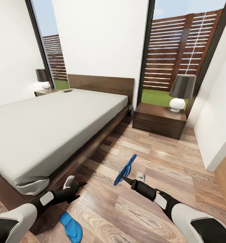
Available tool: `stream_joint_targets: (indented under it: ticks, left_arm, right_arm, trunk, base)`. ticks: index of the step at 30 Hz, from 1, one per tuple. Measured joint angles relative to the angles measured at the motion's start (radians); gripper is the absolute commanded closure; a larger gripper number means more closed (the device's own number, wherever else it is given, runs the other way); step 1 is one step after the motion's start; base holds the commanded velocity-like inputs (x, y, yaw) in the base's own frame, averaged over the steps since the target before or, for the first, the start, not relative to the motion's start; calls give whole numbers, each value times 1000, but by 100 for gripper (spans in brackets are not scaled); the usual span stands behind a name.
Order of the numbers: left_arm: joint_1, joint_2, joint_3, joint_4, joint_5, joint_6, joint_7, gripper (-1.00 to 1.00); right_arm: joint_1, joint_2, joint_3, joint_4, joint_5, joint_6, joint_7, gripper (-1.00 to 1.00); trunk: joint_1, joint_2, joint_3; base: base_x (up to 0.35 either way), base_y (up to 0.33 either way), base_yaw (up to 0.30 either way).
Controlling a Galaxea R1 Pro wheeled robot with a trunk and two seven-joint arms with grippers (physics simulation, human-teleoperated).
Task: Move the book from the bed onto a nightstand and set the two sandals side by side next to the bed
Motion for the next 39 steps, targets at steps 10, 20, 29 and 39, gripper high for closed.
stream_joint_targets:
  ticks: [10,20,29,39]
  left_arm:
    - [0,0,0,0,0,-1,-1,-100]
    - [0,0,0,0,0,-1,0,-100]
    - [0,0,0,0,0,-3,2,-100]
    - [0,0,0,0,1,-3,2,-100]
  right_arm:
    - [0,0,0,0,0,-1,0,100]
    - [0,0,0,0,-1,-1,-1,100]
    - [0,0,1,0,-1,1,-18,100]
    - [0,0,1,0,-1,-2,-30,100]
  trunk:
    - [0,0,0]
    - [0,0,-1]
    - [0,0,-1]
    - [0,0,-1]
  base:
    - [0,0,107]
    - [0,0,3]
    - [0,0,67]
    - [0,0,159]
